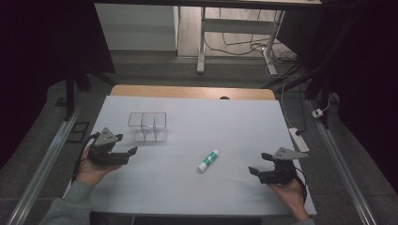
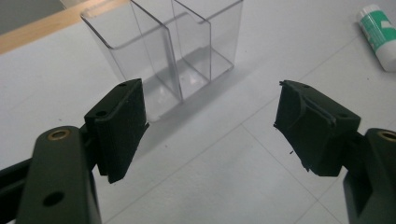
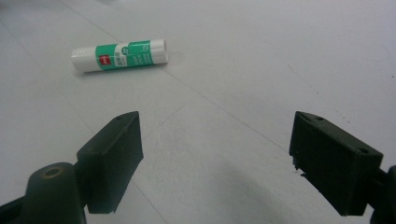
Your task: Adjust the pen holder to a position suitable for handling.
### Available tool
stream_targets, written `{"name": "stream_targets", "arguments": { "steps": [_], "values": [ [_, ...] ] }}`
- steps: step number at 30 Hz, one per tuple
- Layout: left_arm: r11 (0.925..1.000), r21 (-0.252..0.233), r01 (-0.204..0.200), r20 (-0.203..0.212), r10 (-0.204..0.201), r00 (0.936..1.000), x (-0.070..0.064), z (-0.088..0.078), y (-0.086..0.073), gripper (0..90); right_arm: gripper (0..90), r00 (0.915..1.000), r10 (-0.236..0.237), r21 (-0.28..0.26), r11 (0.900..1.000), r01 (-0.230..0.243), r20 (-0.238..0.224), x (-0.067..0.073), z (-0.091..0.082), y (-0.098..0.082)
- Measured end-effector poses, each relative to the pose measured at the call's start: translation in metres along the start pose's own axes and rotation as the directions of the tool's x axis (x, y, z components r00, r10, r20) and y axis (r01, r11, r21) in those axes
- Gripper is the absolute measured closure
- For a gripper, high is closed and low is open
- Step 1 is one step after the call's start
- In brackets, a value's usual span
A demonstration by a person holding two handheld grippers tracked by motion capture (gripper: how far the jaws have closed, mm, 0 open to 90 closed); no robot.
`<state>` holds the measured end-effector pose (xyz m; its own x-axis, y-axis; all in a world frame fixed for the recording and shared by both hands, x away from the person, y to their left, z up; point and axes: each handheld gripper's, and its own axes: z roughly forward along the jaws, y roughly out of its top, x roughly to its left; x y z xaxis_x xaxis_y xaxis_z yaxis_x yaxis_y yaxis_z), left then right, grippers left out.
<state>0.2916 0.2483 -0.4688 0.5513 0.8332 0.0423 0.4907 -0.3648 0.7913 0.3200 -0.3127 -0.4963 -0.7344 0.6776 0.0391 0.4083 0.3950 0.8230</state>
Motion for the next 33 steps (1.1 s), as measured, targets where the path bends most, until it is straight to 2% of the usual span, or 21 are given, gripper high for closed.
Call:
{"name": "stream_targets", "arguments": {
  "steps": [5,13,18,20,24,28,33],
  "values": [
    [1.0000,-0.005,0.007,-0.013,-0.008,0.9999,0.007,-0.002,0.011,24.2,17.2,1.0000,-0.002,-0.002,1.000,0.002,-0.007,0.000,0.001,0.000],
    [0.9997,-0.011,0.023,-0.025,-0.023,0.9994,0.026,0.000,0.024,26.4,17.3,0.9999,0.010,-0.001,1.000,-0.010,-0.013,0.000,0.002,0.000],
    [0.9988,-0.033,0.036,-0.031,-0.037,0.9988,0.036,-0.001,0.033,27.3,17.3,0.9998,0.014,0.002,1.000,-0.014,-0.015,0.001,0.003,0.000],
    [0.9988,-0.032,0.038,-0.043,-0.039,0.9983,0.041,0.000,0.038,28.0,17.3,0.9997,0.017,0.005,1.000,-0.017,-0.016,0.001,0.003,-0.001],
    [0.9984,-0.036,0.044,-0.047,-0.046,0.9978,0.046,0.001,0.041,29.4,17.3,0.9998,0.017,0.011,1.000,-0.017,-0.014,0.001,0.003,-0.002],
    [0.9987,-0.022,0.046,-0.078,-0.048,0.9958,0.054,0.006,0.043,32.0,17.3,0.9997,0.017,0.013,1.000,-0.017,-0.019,0.001,0.004,-0.002],
    [0.9972,-0.003,0.075,-0.095,-0.075,0.9926,0.066,0.012,0.038,35.8,17.3,0.9996,0.017,0.019,1.000,-0.016,-0.021,0.001,0.005,-0.002]
  ]
}}
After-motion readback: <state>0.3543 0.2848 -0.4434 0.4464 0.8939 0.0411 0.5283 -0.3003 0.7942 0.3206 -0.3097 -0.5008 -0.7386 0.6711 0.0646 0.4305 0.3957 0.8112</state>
